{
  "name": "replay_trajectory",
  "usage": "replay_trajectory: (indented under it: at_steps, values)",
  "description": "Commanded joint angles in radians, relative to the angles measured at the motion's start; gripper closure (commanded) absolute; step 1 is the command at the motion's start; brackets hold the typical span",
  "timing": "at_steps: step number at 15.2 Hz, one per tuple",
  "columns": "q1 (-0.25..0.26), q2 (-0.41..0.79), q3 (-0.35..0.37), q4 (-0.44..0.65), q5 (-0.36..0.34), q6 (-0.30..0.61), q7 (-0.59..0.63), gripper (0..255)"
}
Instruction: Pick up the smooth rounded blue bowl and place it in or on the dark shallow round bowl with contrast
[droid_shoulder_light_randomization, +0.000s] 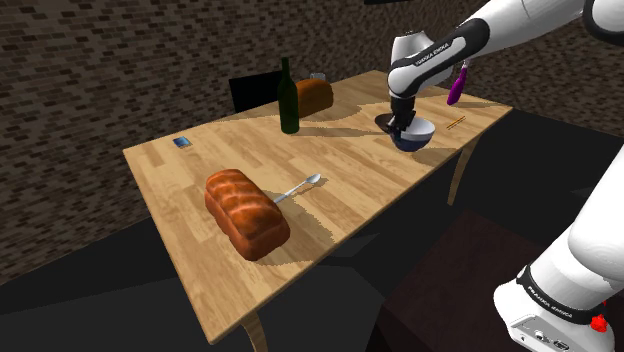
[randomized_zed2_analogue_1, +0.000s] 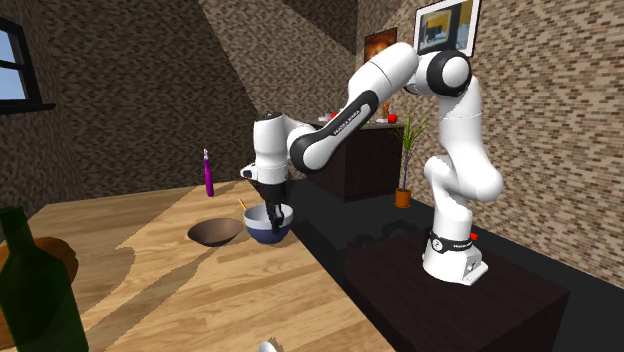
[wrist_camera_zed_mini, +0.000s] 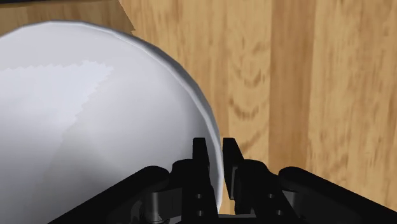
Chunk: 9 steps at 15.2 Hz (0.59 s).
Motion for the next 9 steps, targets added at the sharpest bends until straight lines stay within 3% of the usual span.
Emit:
replay_trajectory:
  at_steps: [1, 9]
  values:
    - [0.001, -0.014, 0.000, 0.011, 0.001, -0.026, -0.003, 255]
    - [0.003, -0.063, 0.001, 0.062, 0.002, -0.124, -0.014, 255]
